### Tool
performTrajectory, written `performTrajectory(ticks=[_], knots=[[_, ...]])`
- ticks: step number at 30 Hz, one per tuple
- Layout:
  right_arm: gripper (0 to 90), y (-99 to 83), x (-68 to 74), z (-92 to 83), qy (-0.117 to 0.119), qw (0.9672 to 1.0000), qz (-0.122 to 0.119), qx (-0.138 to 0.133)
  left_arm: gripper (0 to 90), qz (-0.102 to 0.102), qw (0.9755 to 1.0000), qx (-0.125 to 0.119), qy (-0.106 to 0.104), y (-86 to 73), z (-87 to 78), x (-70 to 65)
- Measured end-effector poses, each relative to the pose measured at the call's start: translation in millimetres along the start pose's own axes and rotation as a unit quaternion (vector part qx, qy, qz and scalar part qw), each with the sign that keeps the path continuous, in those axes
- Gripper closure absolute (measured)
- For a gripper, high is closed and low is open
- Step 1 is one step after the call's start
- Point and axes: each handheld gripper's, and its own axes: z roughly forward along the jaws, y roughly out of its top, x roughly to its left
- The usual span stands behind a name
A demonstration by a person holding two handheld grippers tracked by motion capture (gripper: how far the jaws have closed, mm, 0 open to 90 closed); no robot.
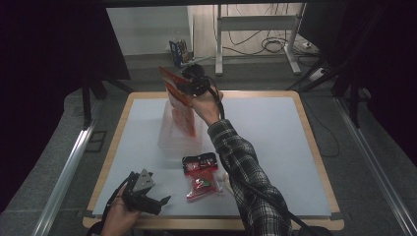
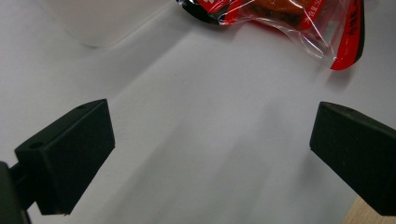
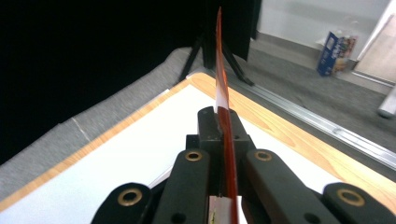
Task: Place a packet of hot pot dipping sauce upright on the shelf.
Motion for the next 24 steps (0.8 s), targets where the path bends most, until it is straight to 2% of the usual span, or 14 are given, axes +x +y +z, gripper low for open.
performTrajectory(ticks=[3, 9, 20, 21, 24], knots=[[88.5, -5.1, -7.0, -5.0, -0.008, 1.0000, 0.002, 0.003, 0.0, 0.000, 1.0000, 0.001, 0.001, -0.1, 0.4, -0.1], [88.1, -18.7, -18.5, -11.2, -0.023, 0.9995, -0.011, 0.017, 0.0, 0.001, 1.0000, 0.003, 0.003, -0.1, 0.8, -0.3], [83.8, -41.8, -45.6, -16.9, -0.056, 0.9966, -0.001, 0.061, 0.0, 0.003, 1.0000, 0.006, 0.006, -0.5, 1.7, -1.0], [82.4, -41.9, -47.1, -18.1, -0.056, 0.9966, 0.000, 0.060, 0.0, 0.003, 0.9999, 0.006, 0.007, -0.5, 1.7, -1.0], [62.8, -40.9, -48.5, -20.2, -0.055, 0.9966, -0.002, 0.062, 0.0, 0.003, 0.9999, 0.006, 0.008, -0.5, 1.7, -1.1]])
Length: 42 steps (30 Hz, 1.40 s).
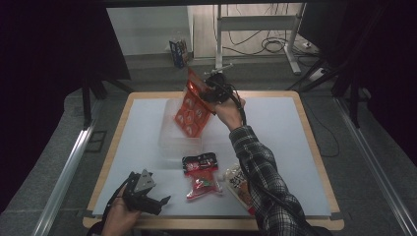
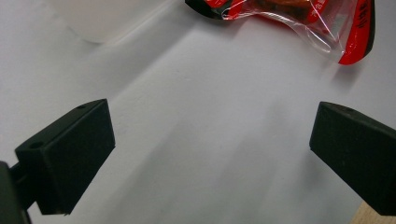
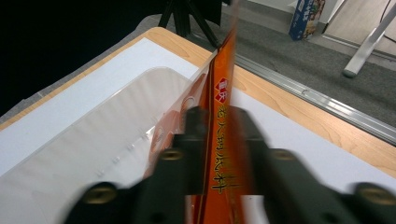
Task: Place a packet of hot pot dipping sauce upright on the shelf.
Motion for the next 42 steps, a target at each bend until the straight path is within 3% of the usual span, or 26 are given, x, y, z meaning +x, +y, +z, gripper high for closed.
performTrajectory(ticks=[6, 8, 12, 16, 20, 25, 27, 30, 42], knots=[[27.5, 1.7, 5.2, 0.0, -0.008, 0.9994, -0.034, 0.005, 0.0, 0.000, 1.0000, 0.001, 0.002, -0.7, -0.5, -0.3], [20.6, 1.4, 5.8, -0.3, -0.007, 0.9989, -0.045, 0.011, 0.0, 0.000, 1.0000, 0.000, 0.004, -0.9, -0.8, -0.3], [10.1, -1.0, 5.5, -2.4, 0.018, 0.9979, -0.056, 0.026, 0.0, 0.002, 1.0000, 0.000, 0.007, -1.3, -0.5, -0.4], [6.1, -5.6, 7.9, -7.7, 0.020, 0.9961, -0.075, 0.043, 0.0, 0.007, 0.9999, -0.003, 0.010, -1.5, -0.2, -1.0], [3.0, -11.5, 7.2, -16.6, 0.026, 0.9960, -0.076, 0.037, 0.0, 0.011, 0.9998, -0.005, 0.013, -1.9, -0.1, -1.2], [2.1, -19.5, 6.9, -28.8, 0.018, 0.9949, -0.092, 0.036, 0.0, 0.015, 0.9997, -0.017, 0.009, -1.9, -1.5, -1.3], [2.0, -23.5, 5.8, -33.9, 0.022, 0.9951, -0.090, 0.034, 0.0, 0.011, 0.9995, -0.031, -0.002, -1.7, -3.6, -0.6], [2.0, -28.6, 4.9, -39.9, 0.028, 0.9952, -0.090, 0.026, 0.0, 0.009, 0.9990, -0.044, -0.003, -1.6, -6.1, 0.0], [1.9, -51.5, 9.0, -58.8, 0.039, 0.9963, -0.076, 0.008, 0.0, 0.020, 0.9990, -0.040, 0.002, -1.3, -4.5, -2.1]])
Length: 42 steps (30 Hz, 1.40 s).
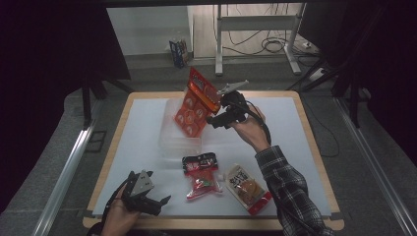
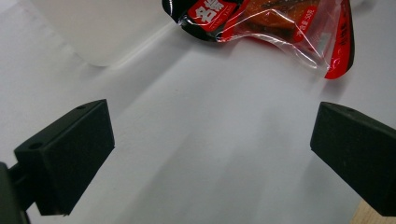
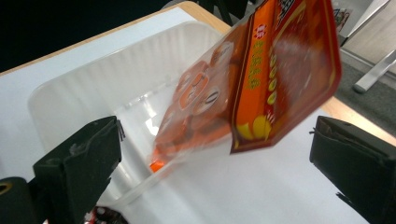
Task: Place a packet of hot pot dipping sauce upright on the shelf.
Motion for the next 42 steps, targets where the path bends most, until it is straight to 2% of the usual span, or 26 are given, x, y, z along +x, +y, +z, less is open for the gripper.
performTrajectory(ticks=[5, 12, 24, 28, 31, 35, 40, 42], knots=[[2.3, -10.8, 3.7, -7.1, 0.014, 0.9999, 0.006, 0.005, 0.0, 0.003, 1.0000, 0.003, 0.001, -0.1, 0.7, -0.4], [2.3, -29.2, 13.3, -15.2, 0.022, 0.9997, -0.008, 0.007, 0.0, 0.003, 1.0000, 0.005, 0.001, -0.3, 1.8, -0.9], [1.5, -56.6, 25.1, -23.5, 0.039, 0.9992, 0.014, -0.002, 0.0, 0.007, 0.9999, 0.010, 0.003, -0.9, 3.2, -1.1], [3.8, -67.1, 29.3, -24.0, 0.037, 0.9992, 0.014, -0.002, 0.0, 0.007, 0.9999, 0.012, 0.004, -0.9, 2.9, -1.4], [8.7, -74.6, 32.0, -24.5, 0.036, 0.9991, 0.020, 0.005, 0.0, 0.008, 0.9999, 0.012, 0.004, -1.0, 2.9, -1.5], [20.7, -83.2, 31.5, -27.0, 0.045, 0.9986, 0.029, 0.001, 0.0, 0.011, 0.9998, 0.013, 0.004, -1.0, 3.3, -2.2], [34.1, -94.0, 31.2, -28.5, 0.046, 0.9985, 0.027, 0.010, 0.0, 0.013, 0.9998, 0.015, 0.005, -1.8, 2.4, -3.0], [40.5, -99.4, 32.3, -28.7, 0.049, 0.9983, 0.020, 0.021, 0.0, 0.017, 0.9996, 0.020, 0.007, -2.3, 1.6, -2.9]])
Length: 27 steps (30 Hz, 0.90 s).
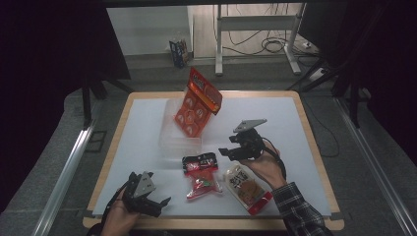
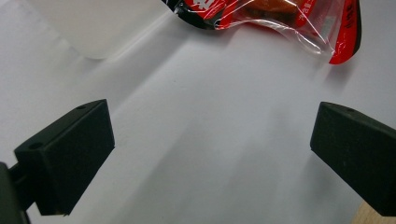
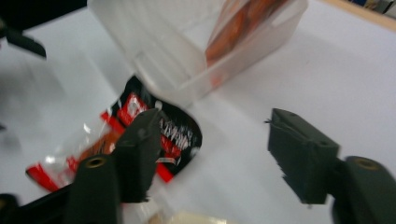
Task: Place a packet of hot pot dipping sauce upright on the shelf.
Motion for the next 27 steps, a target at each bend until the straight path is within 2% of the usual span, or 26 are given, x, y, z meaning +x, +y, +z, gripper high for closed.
performTrajectory(ticks=[4, 8, 10, 13, 21, 27], knots=[[52.2, -9.8, 1.9, 0.7, 0.011, 0.9999, -0.001, 0.013, 0.0, -0.001, 1.0000, -0.002, 0.001, -0.3, -0.3, -1.6], [68.1, -18.8, 7.5, -2.0, 0.011, 0.9997, -0.014, 0.019, 0.0, 0.000, 1.0000, -0.002, 0.001, -0.2, -0.4, -1.8], [75.1, -22.9, 11.1, -4.6, 0.003, 0.9994, -0.026, 0.023, 0.0, 0.001, 1.0000, -0.003, 0.001, 0.0, -0.4, -2.0], [86.3, -29.7, 15.8, -9.7, 0.004, 0.9990, -0.040, 0.019, 0.0, 0.001, 1.0000, -0.003, 0.001, 0.4, -0.1, -2.4], [88.5, -47.4, 25.6, -12.1, 0.014, 0.9984, -0.036, 0.041, 0.0, 0.006, 1.0000, 0.000, 0.004, 0.8, -0.4, -2.2], [88.4, -58.8, 33.9, -9.9, 0.024, 0.9980, -0.036, 0.047, 0.0, 0.008, 1.0000, 0.000, 0.005, 0.9, -0.3, -2.4]])
